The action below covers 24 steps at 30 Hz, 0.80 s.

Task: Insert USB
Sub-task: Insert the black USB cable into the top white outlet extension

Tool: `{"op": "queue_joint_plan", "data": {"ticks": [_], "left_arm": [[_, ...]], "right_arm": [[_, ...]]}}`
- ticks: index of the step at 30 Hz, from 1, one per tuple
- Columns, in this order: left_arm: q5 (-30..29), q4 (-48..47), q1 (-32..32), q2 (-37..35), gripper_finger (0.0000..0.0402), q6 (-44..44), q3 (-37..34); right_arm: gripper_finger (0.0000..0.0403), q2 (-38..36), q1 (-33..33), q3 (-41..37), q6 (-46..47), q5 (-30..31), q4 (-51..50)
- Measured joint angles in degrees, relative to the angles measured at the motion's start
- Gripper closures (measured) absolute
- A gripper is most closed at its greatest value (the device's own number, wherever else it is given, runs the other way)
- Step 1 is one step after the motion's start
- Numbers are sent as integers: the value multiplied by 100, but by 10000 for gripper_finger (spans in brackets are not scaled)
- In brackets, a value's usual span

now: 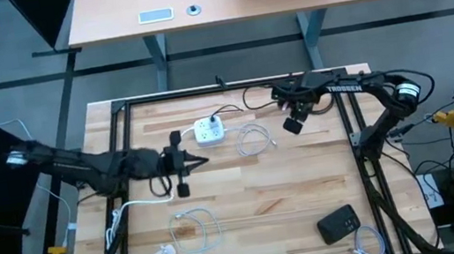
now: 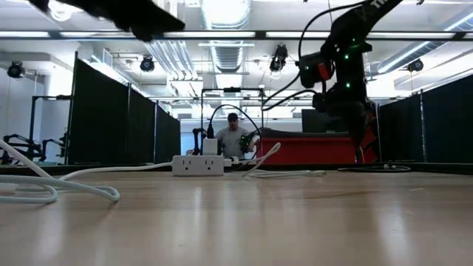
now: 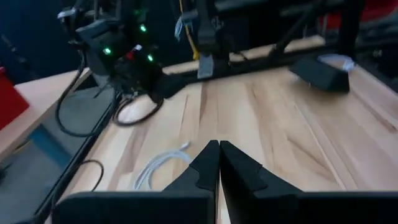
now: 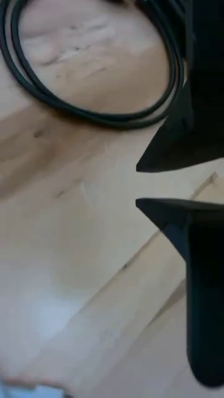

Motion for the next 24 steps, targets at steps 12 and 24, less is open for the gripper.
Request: {"op": "queue_joint_plan", "data": {"ticks": [12,24], "left_arm": [[1416,1807,2069,487,402,-702,-1074],[1436,2702,2108,1003,402,-124,-809]], "right_arm": [[221,-45,-198,77,-501,-24,-567],[194,-444,128,57,-457,33,-290]]}}
